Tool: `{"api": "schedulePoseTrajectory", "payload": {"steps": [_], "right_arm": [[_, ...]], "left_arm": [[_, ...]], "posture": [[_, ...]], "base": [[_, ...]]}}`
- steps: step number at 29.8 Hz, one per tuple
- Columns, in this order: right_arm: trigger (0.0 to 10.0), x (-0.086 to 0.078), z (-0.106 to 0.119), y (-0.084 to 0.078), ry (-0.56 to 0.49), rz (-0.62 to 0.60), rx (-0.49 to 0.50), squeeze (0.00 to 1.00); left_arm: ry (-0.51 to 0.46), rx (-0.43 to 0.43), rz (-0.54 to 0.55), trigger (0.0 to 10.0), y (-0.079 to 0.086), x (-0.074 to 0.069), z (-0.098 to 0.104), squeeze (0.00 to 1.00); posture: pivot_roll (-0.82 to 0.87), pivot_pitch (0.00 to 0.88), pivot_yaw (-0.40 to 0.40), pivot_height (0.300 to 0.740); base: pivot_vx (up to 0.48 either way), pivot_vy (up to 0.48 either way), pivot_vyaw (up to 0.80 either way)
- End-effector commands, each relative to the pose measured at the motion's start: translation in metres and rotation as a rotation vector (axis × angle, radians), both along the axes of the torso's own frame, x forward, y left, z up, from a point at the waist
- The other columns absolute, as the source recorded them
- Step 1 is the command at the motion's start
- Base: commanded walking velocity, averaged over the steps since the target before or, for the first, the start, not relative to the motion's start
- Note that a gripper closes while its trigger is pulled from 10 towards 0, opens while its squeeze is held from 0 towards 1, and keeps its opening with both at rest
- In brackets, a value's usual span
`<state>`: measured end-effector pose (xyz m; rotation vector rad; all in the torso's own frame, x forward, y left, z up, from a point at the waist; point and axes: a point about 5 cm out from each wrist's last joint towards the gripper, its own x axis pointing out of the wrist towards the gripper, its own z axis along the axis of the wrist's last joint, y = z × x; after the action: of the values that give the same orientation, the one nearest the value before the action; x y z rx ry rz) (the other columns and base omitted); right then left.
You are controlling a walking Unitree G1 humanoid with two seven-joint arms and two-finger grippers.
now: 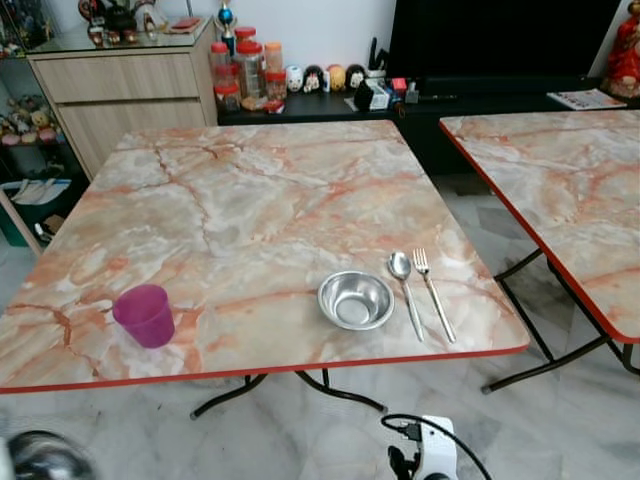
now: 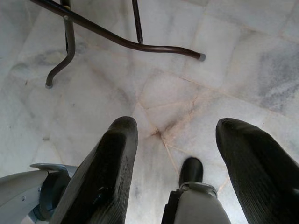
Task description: Setting the table
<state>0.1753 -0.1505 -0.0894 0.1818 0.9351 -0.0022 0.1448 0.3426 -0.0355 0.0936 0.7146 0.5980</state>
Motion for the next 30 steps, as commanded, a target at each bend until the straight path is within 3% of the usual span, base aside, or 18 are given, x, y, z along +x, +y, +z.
{"api": "schedulePoseTrajectory", "payload": {"steps": [1,3,5,6,10,15,17,21,30], "right_arm": [[10.0,0.004,0.002,-0.001,-0.009,-0.012,0.000,0.00],[10.0,0.005,0.002,-0.003,-0.013,-0.013,-0.004,0.00],[10.0,0.005,0.003,-0.004,-0.014,-0.013,-0.004,0.00],[10.0,0.006,0.003,-0.005,-0.016,-0.018,-0.006,0.00],[10.0,0.006,0.003,-0.006,-0.017,-0.020,-0.006,0.00],[10.0,0.007,0.003,-0.008,-0.010,-0.021,-0.008,0.00],[10.0,0.007,0.003,-0.008,-0.010,-0.021,-0.008,0.00],[10.0,0.007,0.003,-0.010,-0.011,-0.030,-0.013,0.00],[10.0,0.006,0.003,-0.013,-0.008,-0.039,-0.017,0.00]], "left_arm": [[0.010,-0.026,-0.073,10.0,-0.009,0.007,-0.004,0.00],[-0.018,-0.102,-0.107,10.0,-0.027,0.018,-0.009,0.00],[-0.018,-0.109,-0.112,10.0,-0.030,0.020,-0.010,0.00],[-0.035,-0.167,-0.076,10.0,-0.036,0.022,-0.014,0.00],[-0.055,-0.223,-0.031,10.0,-0.041,0.024,-0.017,0.00],[-0.073,-0.380,0.082,10.0,-0.060,0.026,-0.027,0.00],[-0.072,-0.386,0.083,10.0,-0.061,0.026,-0.028,0.00],[-0.060,-0.447,0.094,10.0,-0.084,0.032,-0.035,0.00],[-0.118,-0.505,0.221,10.0,-0.087,0.035,-0.035,0.00]], "posture": [[0.15,0.000,0.031,0.740],[0.15,0.000,0.027,0.740],[0.15,0.000,0.027,0.740],[0.14,0.000,0.024,0.740],[0.14,0.000,0.023,0.740],[0.13,0.000,0.019,0.740],[0.13,0.000,0.019,0.740],[0.10,0.000,0.020,0.740],[0.09,0.000,0.020,0.740]], "base": [[0.000,0.000,0.00],[0.000,0.000,0.00],[0.000,0.000,0.00],[0.000,0.000,0.00],[0.000,0.000,0.00],[0.000,0.000,0.00],[0.000,0.000,0.00],[0.000,0.000,0.00],[0.000,0.000,0.00]]}}
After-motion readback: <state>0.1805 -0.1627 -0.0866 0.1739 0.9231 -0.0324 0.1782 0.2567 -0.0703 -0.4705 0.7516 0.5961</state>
